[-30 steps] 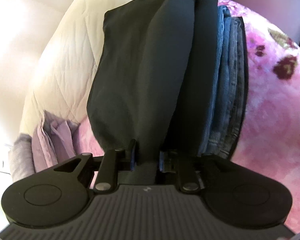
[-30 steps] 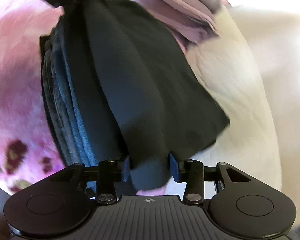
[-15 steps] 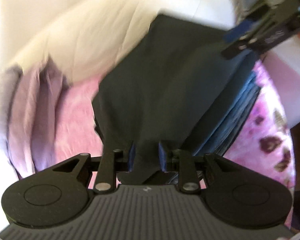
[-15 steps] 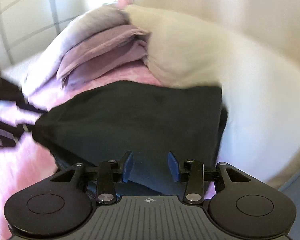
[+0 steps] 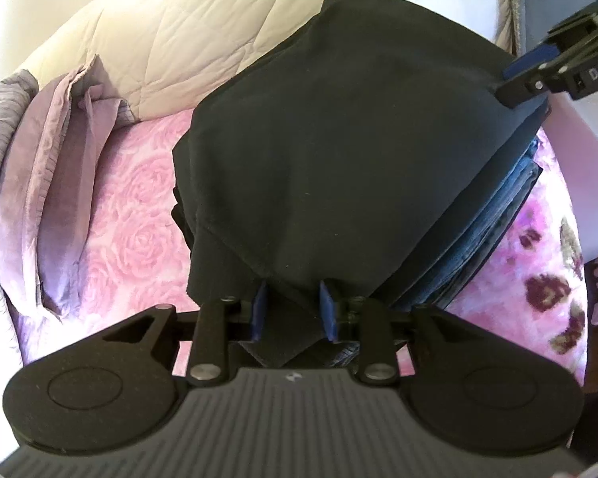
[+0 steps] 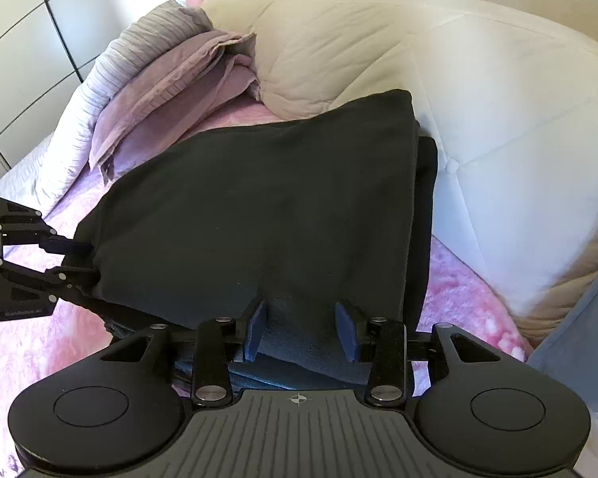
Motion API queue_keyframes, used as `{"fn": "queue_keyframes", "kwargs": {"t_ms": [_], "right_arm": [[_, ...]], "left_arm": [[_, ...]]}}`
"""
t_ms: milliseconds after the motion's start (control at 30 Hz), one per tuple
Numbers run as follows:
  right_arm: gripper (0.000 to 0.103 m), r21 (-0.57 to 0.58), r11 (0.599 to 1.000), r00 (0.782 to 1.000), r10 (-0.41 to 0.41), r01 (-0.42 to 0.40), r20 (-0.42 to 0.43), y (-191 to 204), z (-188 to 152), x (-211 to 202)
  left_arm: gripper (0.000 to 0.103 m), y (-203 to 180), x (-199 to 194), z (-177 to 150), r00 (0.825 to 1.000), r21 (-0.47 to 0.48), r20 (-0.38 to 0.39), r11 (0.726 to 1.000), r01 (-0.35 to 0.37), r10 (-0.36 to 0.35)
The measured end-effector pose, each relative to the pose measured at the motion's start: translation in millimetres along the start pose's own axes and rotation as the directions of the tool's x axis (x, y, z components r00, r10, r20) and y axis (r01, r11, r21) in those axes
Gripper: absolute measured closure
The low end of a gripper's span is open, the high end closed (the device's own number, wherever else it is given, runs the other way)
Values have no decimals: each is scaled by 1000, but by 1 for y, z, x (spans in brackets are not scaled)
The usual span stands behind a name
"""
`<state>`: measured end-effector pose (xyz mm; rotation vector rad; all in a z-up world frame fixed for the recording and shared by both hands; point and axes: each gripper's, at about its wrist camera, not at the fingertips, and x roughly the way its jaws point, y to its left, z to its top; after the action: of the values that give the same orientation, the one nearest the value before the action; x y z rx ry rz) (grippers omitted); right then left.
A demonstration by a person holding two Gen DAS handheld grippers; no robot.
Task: Fold clothes
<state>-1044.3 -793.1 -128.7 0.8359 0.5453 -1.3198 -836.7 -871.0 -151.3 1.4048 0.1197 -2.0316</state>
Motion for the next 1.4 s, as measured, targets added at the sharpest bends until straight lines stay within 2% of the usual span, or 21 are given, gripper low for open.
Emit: {"fn": "queue_keyframes", "kwargs": {"t_ms": [67,133,167,200,267,433,567,700,767,967,1200,1267,1400], "right_arm": [[60,10,1000,1000,3,-3,2,2,2,-2],[59,14,1000,1000,-7,6,22,11,-2,-5],[55,23,1000,1000,-16,16,21,15,-8,-8],[45,33,999,999,-26,25,20,20,-14,-12],[31,52,998,999,-46,45,16,28,-27,-19],[29,112,985,991,-130,132,-27,49,-77,-55],[28,131,972,981,-195,193,0,74,-107,-93],[26,127,961,967,-253,246,37,104,-132,-136],[25,140,954,961,-273,264,48,124,-145,-153],[24,151,942,947,-312,298,79,175,-171,-186],[23,210,917,930,-360,340,69,196,-187,-199],[23,231,908,926,-371,348,64,199,-191,-202],[23,291,887,919,-390,360,52,202,-196,-207]], "left_arm": [[74,-2,0,2,1000,-8,-7,1000,-14,14],[67,-4,-2,3,999,-23,-12,999,-35,35],[58,-5,-3,3,999,-31,-13,998,-48,48],[44,-6,-9,2,998,-44,-7,997,-65,65],[27,-10,-21,-4,997,-75,17,995,-71,73],[25,-22,-57,-36,998,-152,61,988,13,-4],[21,-31,-92,-75,992,-238,114,968,80,-55],[20,-35,-130,-115,985,-305,159,946,114,-68],[14,-40,-151,-130,980,-312,188,943,115,-58],[14,-53,-189,-155,966,-283,243,946,159,-90],[14,-66,-209,-162,953,-266,282,945,190,-112],[14,-67,-212,-162,953,-257,279,948,190,-115],[14,-70,-216,-164,962,-237,261,961,142,-78]]}}
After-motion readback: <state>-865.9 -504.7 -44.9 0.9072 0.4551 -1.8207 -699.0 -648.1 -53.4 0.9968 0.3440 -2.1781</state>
